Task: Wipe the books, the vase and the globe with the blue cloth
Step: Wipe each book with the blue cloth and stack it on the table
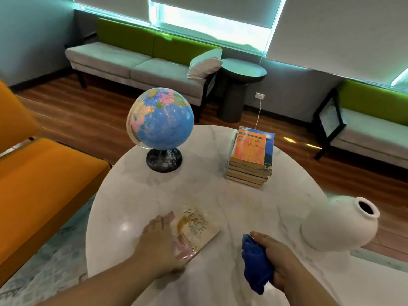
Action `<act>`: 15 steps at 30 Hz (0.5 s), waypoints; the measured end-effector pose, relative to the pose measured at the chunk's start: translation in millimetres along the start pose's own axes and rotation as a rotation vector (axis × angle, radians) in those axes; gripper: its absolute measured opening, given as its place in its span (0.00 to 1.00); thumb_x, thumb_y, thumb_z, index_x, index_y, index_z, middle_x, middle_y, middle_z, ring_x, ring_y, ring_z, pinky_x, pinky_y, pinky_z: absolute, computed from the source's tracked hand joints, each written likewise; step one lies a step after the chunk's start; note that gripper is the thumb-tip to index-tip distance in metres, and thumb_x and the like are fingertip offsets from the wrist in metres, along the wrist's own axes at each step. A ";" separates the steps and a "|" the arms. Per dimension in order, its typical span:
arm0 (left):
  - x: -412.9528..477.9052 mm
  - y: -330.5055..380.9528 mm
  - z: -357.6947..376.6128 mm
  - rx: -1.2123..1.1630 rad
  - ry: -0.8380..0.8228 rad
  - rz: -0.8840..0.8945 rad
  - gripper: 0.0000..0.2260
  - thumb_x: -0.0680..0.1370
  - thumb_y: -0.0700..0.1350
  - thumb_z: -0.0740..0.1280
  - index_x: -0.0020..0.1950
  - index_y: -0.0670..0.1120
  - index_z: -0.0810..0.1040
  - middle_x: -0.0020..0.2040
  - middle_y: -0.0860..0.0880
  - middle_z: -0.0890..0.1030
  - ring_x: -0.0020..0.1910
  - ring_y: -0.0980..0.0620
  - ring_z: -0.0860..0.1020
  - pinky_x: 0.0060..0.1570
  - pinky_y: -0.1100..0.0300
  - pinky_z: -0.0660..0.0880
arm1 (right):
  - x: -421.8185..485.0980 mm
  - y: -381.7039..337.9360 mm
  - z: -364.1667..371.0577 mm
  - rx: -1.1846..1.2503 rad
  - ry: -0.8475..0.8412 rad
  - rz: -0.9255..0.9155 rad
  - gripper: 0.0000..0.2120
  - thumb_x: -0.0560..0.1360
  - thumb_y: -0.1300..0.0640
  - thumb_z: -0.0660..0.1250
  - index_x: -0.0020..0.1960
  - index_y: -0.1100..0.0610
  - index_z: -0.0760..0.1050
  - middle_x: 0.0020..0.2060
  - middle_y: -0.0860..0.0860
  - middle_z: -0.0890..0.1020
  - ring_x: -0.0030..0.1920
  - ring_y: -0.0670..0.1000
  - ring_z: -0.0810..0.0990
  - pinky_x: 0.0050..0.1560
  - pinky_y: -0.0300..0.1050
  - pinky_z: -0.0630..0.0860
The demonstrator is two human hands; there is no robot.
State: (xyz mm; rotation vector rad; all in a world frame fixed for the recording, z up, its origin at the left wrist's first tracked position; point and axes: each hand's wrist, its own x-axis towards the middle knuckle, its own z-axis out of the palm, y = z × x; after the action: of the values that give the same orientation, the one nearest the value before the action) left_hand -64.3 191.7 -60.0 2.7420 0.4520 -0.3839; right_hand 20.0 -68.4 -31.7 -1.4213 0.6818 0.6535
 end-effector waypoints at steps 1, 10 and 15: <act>3.3 13.1 5.9 0.028 -0.001 0.049 0.58 0.59 0.76 0.62 0.78 0.46 0.43 0.75 0.44 0.58 0.73 0.44 0.58 0.74 0.52 0.54 | -0.9 0.7 -5.2 -0.008 0.021 -0.004 0.10 0.75 0.59 0.69 0.53 0.64 0.78 0.46 0.63 0.83 0.43 0.61 0.81 0.47 0.54 0.78; 10.0 77.6 19.5 0.101 -0.130 0.323 0.58 0.63 0.70 0.67 0.78 0.40 0.40 0.79 0.41 0.45 0.77 0.43 0.46 0.76 0.51 0.46 | -4.3 2.9 -37.3 -0.261 0.317 -0.366 0.04 0.75 0.64 0.68 0.46 0.57 0.78 0.44 0.56 0.82 0.43 0.54 0.80 0.39 0.44 0.73; -1.0 49.1 22.7 0.082 -0.122 0.278 0.61 0.62 0.71 0.68 0.78 0.41 0.39 0.79 0.43 0.40 0.77 0.47 0.40 0.76 0.55 0.41 | 7.4 26.5 -24.3 -0.791 0.289 -0.675 0.11 0.75 0.55 0.68 0.57 0.51 0.78 0.55 0.47 0.76 0.58 0.50 0.76 0.58 0.39 0.70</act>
State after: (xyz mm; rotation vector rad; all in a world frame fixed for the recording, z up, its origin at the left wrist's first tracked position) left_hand -52.6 139.3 -66.5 2.7871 0.0229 -0.5025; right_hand 4.0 -91.4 -55.4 -2.3564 0.0978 0.1619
